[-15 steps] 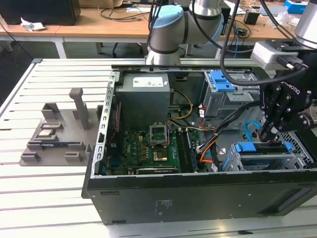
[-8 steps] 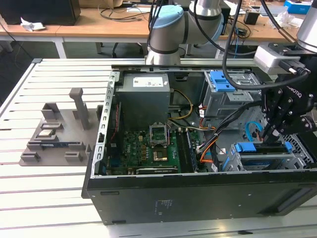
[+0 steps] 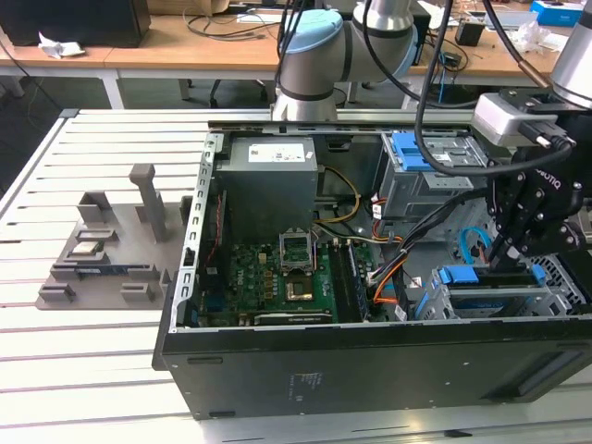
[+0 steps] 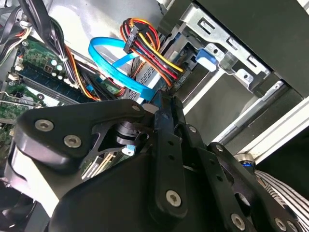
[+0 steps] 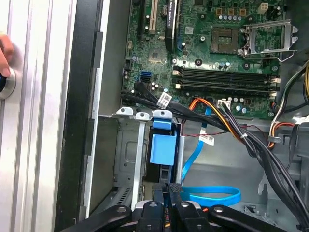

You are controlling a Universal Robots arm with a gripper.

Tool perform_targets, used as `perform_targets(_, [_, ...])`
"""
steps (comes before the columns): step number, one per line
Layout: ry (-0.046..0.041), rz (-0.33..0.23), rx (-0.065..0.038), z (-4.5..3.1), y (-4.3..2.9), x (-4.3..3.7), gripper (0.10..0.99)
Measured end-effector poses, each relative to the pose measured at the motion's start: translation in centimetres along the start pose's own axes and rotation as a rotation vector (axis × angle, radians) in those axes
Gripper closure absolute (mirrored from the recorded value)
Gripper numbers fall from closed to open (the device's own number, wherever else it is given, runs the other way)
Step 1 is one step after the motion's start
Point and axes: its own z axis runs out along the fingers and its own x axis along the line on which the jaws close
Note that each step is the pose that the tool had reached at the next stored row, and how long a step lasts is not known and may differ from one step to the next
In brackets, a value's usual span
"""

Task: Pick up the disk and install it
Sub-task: 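Insert the second disk wire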

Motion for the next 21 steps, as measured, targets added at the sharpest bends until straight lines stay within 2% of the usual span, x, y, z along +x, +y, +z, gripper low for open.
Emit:
perform_targets(8, [-0.001, 0.0, 0.0, 0.38, 0.0, -0.03, 0.925])
perform_targets(10, [-0.0017, 0.0, 0.0, 0.42, 0.0, -0.03, 0.914])
perform_targets(11, [-0.0015, 0.0, 0.0, 0.41, 0.0, -0.03, 0.851])
perform_targets(13, [-0.0007, 0.0, 0.0, 0.3, 0.0, -0.02, 0.851])
perform_targets(15, [0.001, 0.0, 0.0, -0.73, 0.04, 0.01, 0.851])
perform_targets(17, [0.0075, 0.0, -0.001, -1.78, 0.08, -0.02, 0.851])
perform_targets(19, [0.0125, 0.0, -0.001, -2.71, 0.1, -0.01, 0.98])
perform_targets(21, [0.0169, 0.001, -0.001, -3.73, 0.14, 0.04, 0.98])
